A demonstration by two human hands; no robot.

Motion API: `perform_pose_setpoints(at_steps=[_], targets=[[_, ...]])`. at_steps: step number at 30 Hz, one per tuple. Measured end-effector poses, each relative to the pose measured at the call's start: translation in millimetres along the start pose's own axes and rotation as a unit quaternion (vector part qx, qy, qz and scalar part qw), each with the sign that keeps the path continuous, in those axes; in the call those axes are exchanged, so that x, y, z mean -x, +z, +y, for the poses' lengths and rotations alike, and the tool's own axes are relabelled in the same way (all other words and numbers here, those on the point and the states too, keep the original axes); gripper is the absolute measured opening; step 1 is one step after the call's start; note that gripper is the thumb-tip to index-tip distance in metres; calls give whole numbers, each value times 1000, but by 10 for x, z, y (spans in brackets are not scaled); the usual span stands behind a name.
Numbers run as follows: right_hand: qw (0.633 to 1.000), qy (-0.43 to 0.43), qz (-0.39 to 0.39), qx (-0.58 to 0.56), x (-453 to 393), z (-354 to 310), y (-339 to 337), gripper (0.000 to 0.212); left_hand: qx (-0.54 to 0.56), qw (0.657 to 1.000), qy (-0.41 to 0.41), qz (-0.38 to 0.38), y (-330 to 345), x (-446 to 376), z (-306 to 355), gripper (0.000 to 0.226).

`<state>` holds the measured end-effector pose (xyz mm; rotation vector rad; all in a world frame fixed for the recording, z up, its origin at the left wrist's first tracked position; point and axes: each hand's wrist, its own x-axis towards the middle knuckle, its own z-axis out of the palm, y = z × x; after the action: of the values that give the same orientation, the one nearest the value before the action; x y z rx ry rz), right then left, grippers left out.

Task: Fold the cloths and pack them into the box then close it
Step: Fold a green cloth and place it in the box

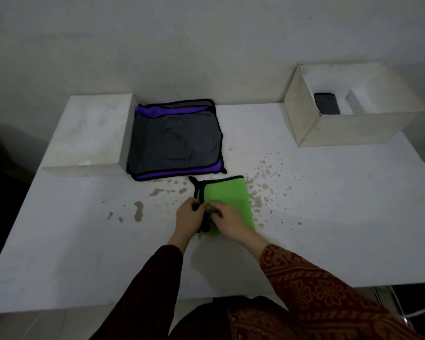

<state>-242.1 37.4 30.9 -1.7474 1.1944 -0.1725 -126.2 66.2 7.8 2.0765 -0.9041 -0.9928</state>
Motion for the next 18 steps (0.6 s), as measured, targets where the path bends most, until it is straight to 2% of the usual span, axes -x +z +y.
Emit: perform_pose_setpoints(at_steps=[2, 5, 7, 9, 11, 14, 16, 18], targets=[[999, -18, 40, 12, 55, 62, -68, 41, -25, 1000, 8, 8, 0, -18, -5, 13], [983, -20, 136, 123, 107, 285, -171, 47, -41, 999, 5, 7, -20, -56, -5, 9], [974, 27, 122, 190, 118, 420, -196, 50, -39, 999, 8, 7, -32, -74, -11, 8], [973, 55, 87, 207, 146, 482, -181, 51, -28, 999, 12, 10, -33, -63, -13, 17], [978, 50, 119, 166, 164, 511, -164, 55, -9, 1000, 18, 3, -40, -13, -7, 25], [978, 81, 191, -17, 167, 455, -193, 61, 8, 999, 38, -11, -65, 42, -25, 32], [966, 130, 194, -115, 142, 386, -251, 57, 7, 999, 48, -11, -77, 44, -54, 34], [961, 149, 173, -158, 113, 293, -304, 49, 7, 998, 57, -10, -85, 38, -89, 36]])
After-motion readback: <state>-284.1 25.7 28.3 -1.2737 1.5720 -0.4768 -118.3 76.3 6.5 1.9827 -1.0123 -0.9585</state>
